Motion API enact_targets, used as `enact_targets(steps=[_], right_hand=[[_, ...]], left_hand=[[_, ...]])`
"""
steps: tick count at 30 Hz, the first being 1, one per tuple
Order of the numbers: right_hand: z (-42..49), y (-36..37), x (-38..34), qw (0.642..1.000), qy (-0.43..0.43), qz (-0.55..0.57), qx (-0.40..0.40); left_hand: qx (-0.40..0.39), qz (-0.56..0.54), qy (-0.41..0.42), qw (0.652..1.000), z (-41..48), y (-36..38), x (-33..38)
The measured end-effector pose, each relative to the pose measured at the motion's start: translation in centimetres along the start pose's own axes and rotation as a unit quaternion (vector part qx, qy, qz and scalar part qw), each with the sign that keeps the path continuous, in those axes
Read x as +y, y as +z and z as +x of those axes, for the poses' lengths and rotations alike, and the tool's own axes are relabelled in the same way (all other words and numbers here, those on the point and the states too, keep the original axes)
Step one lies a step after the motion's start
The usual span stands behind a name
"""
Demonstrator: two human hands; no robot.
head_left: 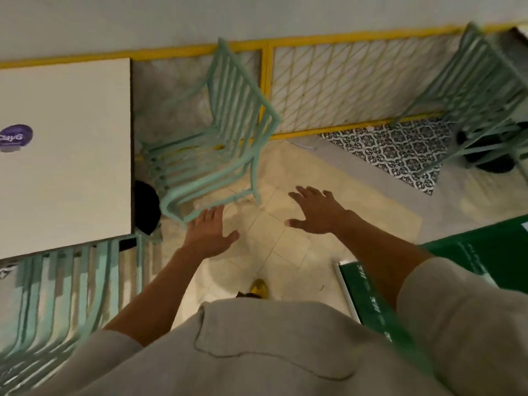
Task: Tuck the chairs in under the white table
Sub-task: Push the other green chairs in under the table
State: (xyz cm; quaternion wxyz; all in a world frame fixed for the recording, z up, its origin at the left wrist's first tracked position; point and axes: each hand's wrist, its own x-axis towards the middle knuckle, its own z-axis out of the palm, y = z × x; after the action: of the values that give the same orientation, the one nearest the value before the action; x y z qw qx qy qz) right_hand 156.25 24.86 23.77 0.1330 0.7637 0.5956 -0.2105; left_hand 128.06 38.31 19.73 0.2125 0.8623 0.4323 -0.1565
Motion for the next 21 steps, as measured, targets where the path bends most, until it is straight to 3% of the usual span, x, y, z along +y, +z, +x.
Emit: enact_targets(steps=[14, 21], right_hand=[[26.2, -17.9, 11.2, 0.976, -0.168, -0.127, 0.064], [37.5, -26.4, 18.4, 0.945, -0.253, -0.203, 0.047]], left_hand=[[0.059, -0.145, -0.133, 0.979, 16.9, -10.4, 7.2], [0.089, -0.273, -0.218, 0.933, 27.9, -13.9, 17.3]])
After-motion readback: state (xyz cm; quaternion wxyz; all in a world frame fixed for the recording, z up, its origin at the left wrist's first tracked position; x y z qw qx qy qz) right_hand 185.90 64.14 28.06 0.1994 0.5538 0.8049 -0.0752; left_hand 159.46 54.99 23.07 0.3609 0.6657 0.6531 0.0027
